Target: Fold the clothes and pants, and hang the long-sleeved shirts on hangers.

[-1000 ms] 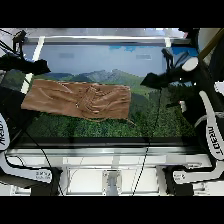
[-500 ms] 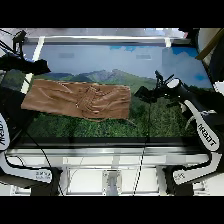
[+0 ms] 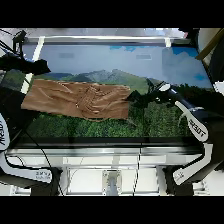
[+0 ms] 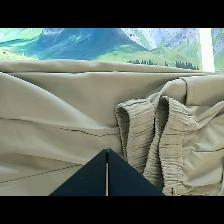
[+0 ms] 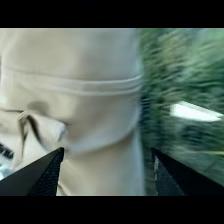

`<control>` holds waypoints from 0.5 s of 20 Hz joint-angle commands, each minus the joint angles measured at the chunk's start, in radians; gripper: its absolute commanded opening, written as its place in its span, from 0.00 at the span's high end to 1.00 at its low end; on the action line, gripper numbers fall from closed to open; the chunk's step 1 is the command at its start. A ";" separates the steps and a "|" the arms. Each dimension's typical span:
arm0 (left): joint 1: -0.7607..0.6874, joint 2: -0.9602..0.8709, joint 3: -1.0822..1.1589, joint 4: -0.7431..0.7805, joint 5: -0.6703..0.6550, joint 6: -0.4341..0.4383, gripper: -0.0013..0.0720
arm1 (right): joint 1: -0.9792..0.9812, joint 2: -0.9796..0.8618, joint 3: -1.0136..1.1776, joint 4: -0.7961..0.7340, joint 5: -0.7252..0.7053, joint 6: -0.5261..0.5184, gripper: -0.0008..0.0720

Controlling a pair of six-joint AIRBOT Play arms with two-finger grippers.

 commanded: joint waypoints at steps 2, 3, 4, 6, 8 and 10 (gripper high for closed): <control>0.001 0.000 0.000 0.000 0.000 0.000 0.97 | 0.052 -0.061 0.000 0.148 0.002 -0.068 0.16; 0.001 0.000 0.000 0.000 0.000 0.000 0.97 | 0.066 -0.063 0.000 0.160 0.003 -0.084 0.26; 0.001 0.000 0.000 0.000 0.000 0.000 0.97 | 0.082 -0.061 0.000 0.174 0.000 -0.085 0.49; 0.001 0.000 0.000 0.000 -0.003 0.000 0.97 | 0.089 -0.053 0.023 0.200 0.069 -0.121 0.93; 0.001 0.000 0.000 0.000 -0.015 0.000 0.97 | 0.070 -0.024 0.068 0.180 0.196 -0.151 0.93; -0.007 0.001 0.000 -0.002 -0.042 0.000 0.97 | 0.022 0.030 0.099 0.138 0.311 -0.137 0.93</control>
